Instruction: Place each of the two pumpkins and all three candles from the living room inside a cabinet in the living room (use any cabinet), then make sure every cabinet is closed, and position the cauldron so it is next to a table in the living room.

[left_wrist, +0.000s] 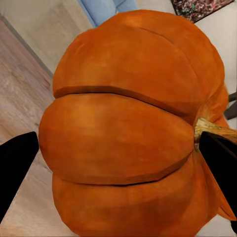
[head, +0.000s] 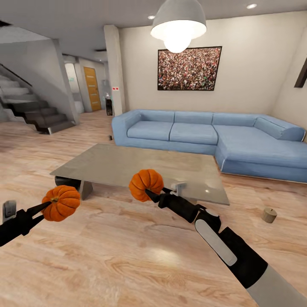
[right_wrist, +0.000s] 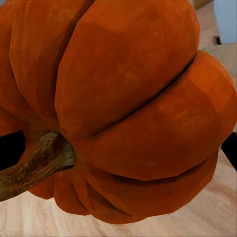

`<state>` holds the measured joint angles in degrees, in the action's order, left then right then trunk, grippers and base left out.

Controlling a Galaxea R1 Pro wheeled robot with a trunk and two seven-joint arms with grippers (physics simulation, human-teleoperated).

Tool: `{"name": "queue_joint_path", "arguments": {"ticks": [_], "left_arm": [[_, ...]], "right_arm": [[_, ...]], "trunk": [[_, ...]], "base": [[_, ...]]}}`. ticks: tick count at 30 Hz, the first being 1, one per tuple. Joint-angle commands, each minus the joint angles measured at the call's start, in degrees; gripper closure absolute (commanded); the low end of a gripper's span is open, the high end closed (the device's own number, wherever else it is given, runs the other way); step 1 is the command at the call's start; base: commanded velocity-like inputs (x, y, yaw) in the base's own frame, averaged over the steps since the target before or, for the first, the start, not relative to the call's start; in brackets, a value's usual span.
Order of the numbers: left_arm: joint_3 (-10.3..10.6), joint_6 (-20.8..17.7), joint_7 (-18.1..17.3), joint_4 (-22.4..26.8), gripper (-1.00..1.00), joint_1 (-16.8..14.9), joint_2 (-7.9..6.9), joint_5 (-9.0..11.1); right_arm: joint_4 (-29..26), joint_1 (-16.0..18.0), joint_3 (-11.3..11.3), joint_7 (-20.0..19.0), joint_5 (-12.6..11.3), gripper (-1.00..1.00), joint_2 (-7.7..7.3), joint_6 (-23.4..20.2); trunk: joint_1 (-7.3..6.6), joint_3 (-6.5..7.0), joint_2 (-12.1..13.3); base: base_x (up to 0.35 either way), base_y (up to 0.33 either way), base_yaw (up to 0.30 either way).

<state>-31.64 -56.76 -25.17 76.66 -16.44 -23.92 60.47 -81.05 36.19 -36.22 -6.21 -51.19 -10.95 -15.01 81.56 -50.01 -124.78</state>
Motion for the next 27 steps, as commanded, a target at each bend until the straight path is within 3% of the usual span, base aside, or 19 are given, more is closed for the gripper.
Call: {"name": "queue_joint_path", "arguments": {"ticks": [1, 7, 15, 27], "left_arm": [[-0.09, -0.46, -0.31, -0.02, 1.0, -0.08, 0.02, 0.61], [-0.09, -0.46, -0.31, -0.02, 1.0, -0.08, 0.02, 0.61], [-0.09, -0.46, -0.31, -0.02, 1.0, -0.08, -0.03, 0.61], [-0.09, -0.46, -0.31, -0.02, 1.0, -0.08, 0.02, 0.61]], "right_arm": [[-0.07, 0.07, -0.02, -0.03, -0.58, 1.0, -0.04, -0.21], [-0.06, 0.06, 0.0, -0.12, -0.62, 1.0, -0.04, -0.16], [-0.01, 0.04, -0.02, -0.17, -0.68, 1.0, -0.04, -0.09], [0.01, 0.03, -0.08, -0.11, -0.67, 1.0, -0.04, -0.28]], "trunk": [[0.01, -0.01, -0.03], [0.01, 0.18, -0.03], [0.01, 0.24, -0.03], [0.01, 0.58, -0.03]], "base": [[0.26, 0.214, 0.242], [0.262, 0.214, 0.236], [0.263, 0.214, 0.062], [0.263, 0.214, 0.238]]}}
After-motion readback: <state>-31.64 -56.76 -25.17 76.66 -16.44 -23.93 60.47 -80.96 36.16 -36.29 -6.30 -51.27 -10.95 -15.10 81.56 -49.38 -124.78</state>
